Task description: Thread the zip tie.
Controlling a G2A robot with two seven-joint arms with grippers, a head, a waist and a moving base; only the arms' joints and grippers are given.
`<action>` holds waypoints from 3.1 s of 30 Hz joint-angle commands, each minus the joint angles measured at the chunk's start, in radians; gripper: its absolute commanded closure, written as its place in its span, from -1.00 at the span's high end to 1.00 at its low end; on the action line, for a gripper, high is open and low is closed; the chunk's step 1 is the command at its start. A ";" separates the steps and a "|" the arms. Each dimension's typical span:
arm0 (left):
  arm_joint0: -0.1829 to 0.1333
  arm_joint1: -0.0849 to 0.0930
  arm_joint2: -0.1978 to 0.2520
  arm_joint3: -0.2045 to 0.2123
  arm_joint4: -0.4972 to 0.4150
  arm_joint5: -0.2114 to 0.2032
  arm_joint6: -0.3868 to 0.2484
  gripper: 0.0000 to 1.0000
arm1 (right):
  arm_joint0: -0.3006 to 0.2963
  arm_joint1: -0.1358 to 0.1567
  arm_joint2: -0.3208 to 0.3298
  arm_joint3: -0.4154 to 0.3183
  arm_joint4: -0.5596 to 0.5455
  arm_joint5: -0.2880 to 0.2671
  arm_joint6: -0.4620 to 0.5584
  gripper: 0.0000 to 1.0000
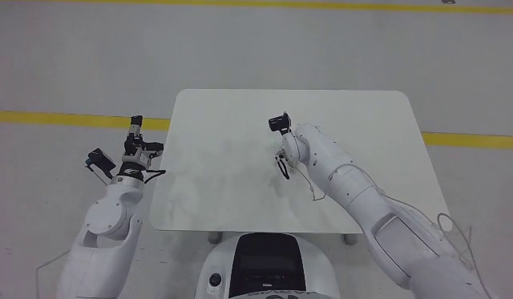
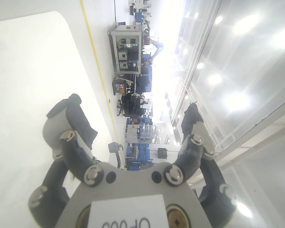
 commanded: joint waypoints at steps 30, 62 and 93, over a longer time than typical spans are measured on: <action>0.000 0.000 0.000 0.000 0.000 0.000 0.000 1.00 | 0.051 -0.076 -0.018 0.192 0.022 -0.011 -0.070 -0.82; 0.000 0.000 0.000 0.000 0.000 0.000 0.000 1.00 | 0.048 -0.092 0.006 0.204 -0.022 -0.063 -0.036 -0.74; 0.000 0.000 0.000 0.000 0.000 0.000 0.000 1.00 | -0.015 -0.033 0.159 -0.010 -0.051 -0.046 -0.008 -1.00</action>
